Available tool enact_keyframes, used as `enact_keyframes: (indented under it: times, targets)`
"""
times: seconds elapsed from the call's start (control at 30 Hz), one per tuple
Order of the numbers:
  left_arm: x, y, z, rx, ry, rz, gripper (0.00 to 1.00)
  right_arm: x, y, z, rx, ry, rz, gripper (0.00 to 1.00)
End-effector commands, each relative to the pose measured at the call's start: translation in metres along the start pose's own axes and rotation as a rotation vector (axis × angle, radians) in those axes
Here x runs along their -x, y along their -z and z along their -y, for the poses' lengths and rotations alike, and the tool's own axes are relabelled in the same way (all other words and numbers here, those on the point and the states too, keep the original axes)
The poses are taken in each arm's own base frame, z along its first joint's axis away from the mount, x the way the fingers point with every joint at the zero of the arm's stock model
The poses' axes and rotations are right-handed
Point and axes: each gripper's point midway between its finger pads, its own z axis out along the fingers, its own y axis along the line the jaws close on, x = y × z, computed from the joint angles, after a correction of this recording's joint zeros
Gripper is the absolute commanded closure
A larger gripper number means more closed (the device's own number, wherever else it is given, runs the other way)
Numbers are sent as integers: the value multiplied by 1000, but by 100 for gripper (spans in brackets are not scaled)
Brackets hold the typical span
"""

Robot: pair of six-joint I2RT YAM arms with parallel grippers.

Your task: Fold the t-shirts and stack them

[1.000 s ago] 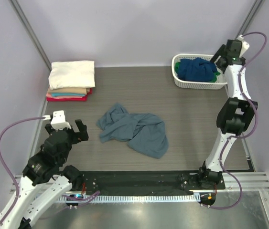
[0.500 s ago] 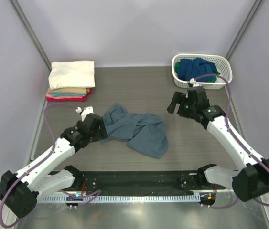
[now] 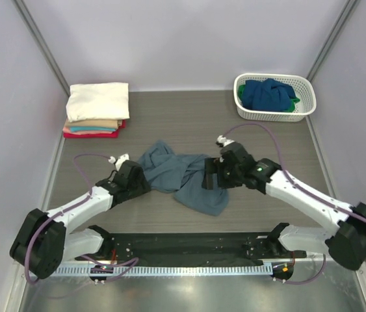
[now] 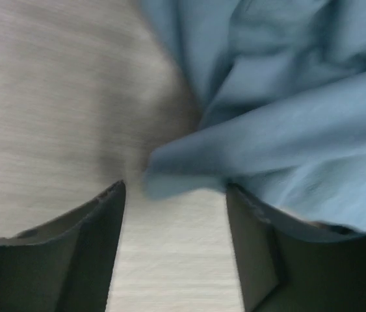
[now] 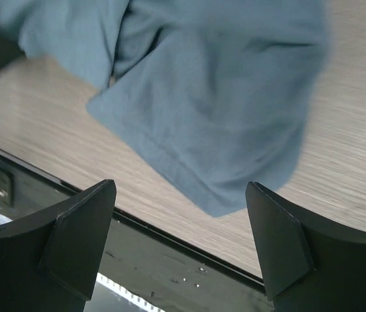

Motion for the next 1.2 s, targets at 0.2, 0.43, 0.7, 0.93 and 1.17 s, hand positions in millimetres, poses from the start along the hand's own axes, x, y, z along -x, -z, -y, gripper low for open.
enact_keyframes:
  times: [0.2, 0.43, 0.7, 0.93, 1.17]
  targets:
    - [22, -13, 17, -67, 22, 102, 80, -20, -62, -77, -70, 244, -74, 13]
    - [38, 6, 16, -93, 19, 152, 100, -24, -101, -101, -139, 342, -93, 13]
    - [51, 33, 11, -123, 47, 204, 100, -48, -138, -72, -332, 402, -166, 45]
    - [60, 48, 14, -137, 62, 219, 100, -19, -111, -64, -414, 414, -74, 99]
    - [114, 113, 21, -107, 23, 332, 100, 77, 24, 28, -525, 112, 174, 99]
